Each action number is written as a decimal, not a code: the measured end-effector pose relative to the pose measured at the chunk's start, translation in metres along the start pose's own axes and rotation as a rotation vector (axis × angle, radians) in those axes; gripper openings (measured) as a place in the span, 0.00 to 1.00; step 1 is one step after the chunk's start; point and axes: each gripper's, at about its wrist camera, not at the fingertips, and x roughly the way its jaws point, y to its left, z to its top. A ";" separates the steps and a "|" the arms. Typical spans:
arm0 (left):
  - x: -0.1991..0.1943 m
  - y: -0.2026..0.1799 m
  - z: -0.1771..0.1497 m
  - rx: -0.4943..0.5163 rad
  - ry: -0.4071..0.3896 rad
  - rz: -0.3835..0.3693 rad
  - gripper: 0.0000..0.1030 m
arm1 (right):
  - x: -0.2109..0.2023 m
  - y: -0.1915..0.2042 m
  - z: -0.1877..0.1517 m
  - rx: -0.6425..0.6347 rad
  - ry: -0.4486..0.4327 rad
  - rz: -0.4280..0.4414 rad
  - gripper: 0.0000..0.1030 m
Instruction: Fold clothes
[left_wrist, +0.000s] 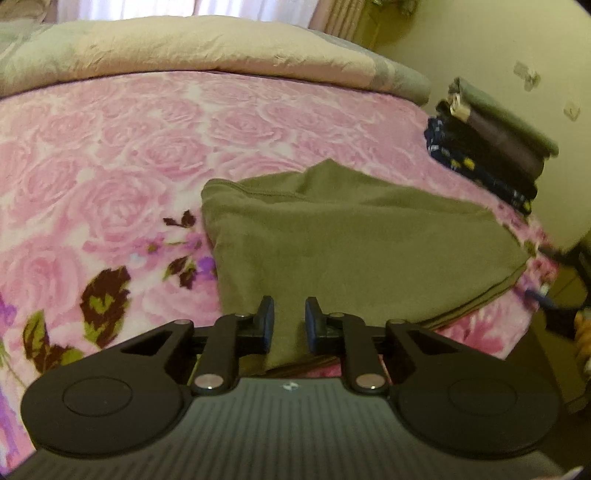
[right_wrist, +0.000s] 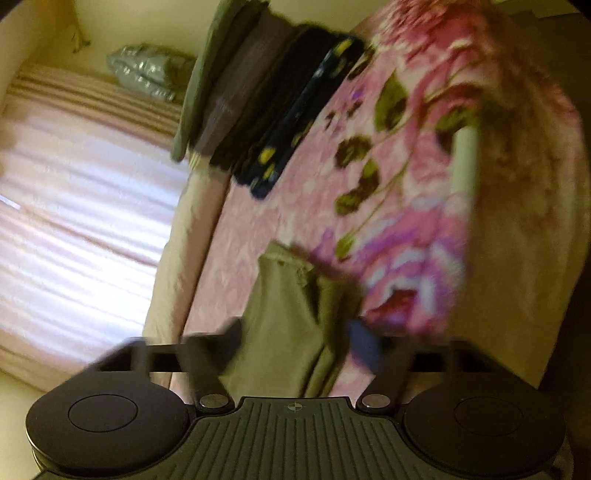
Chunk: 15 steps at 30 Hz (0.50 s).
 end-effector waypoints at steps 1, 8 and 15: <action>-0.001 0.003 0.001 -0.017 -0.001 -0.007 0.14 | 0.001 -0.002 0.001 0.003 0.007 -0.002 0.69; -0.009 0.017 0.004 -0.097 -0.009 -0.026 0.14 | 0.022 -0.008 0.005 0.013 0.033 -0.028 0.52; -0.006 0.025 0.001 -0.134 0.005 -0.038 0.14 | 0.037 -0.004 0.009 -0.023 0.025 -0.060 0.46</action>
